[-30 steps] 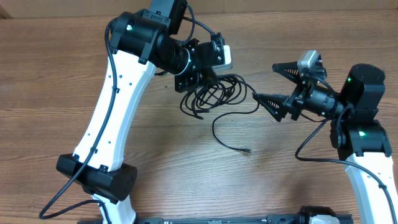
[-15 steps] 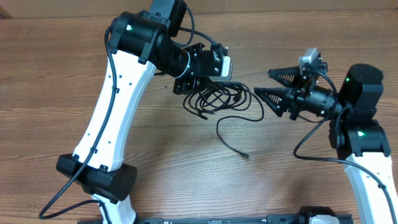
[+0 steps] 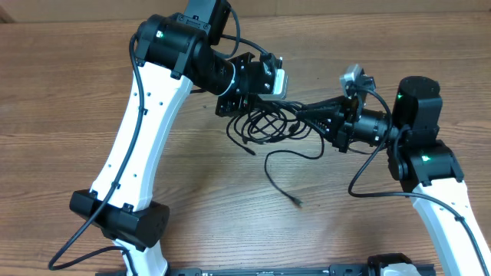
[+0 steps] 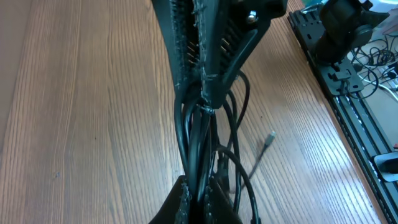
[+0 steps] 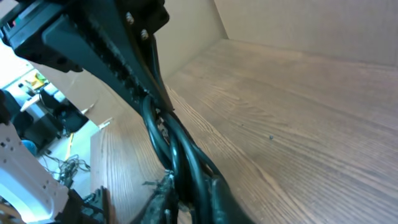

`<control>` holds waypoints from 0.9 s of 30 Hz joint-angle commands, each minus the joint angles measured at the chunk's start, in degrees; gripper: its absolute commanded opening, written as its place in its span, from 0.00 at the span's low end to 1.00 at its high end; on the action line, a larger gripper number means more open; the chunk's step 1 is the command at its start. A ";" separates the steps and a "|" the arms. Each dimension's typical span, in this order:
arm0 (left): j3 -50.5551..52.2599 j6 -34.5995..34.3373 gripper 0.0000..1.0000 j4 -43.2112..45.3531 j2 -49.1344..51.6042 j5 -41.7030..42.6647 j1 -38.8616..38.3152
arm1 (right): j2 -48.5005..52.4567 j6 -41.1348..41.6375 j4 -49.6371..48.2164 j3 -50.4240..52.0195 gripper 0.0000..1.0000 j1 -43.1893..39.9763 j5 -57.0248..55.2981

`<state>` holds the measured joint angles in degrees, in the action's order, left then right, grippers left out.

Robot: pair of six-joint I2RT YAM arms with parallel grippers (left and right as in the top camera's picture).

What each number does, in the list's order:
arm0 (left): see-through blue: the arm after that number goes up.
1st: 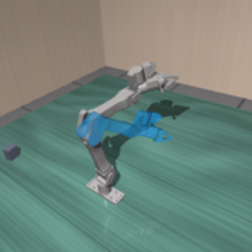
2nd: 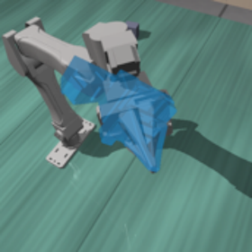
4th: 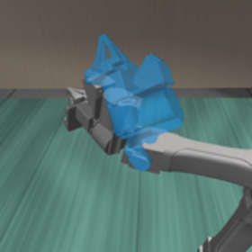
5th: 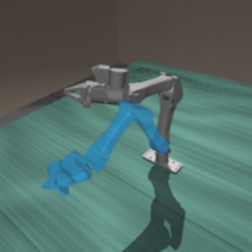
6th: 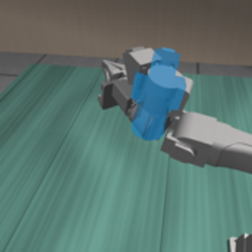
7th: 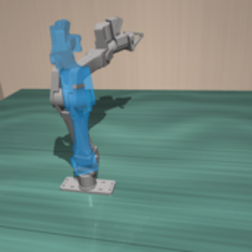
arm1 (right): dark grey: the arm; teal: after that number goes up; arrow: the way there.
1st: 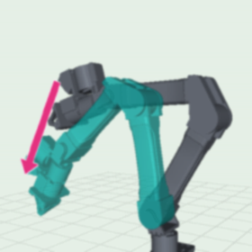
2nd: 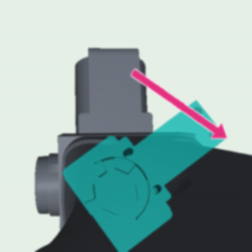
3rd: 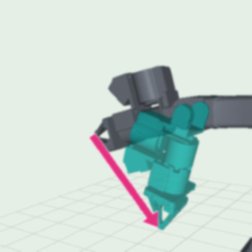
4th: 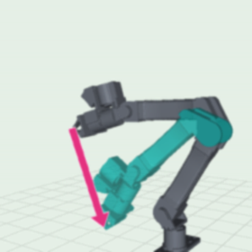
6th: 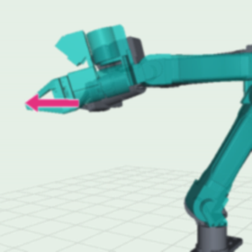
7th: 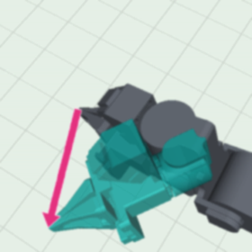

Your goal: Untangle cables

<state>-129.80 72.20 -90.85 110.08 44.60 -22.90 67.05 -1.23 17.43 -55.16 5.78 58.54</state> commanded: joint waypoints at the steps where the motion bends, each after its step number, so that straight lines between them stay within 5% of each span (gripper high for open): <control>1: -0.48 2.62 0.04 0.09 -1.44 3.02 -0.37 | -0.04 0.31 -0.11 -0.42 0.06 0.33 0.72; 9: -0.48 2.25 0.04 -0.68 -1.44 2.78 -0.35 | -0.04 8.90 -0.13 -0.42 0.04 0.31 0.63; 19: -0.48 -8.68 0.04 0.11 -1.44 -4.76 0.15 | -0.07 22.10 -0.15 -0.42 0.04 -0.07 -3.87; 27: -0.48 -16.81 0.04 1.99 -1.44 -6.71 1.95 | -0.07 22.49 -0.13 -0.42 0.04 -0.07 -4.96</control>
<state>-129.80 60.14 -89.36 110.08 38.96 -22.41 67.05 20.29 17.56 -55.16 5.76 54.54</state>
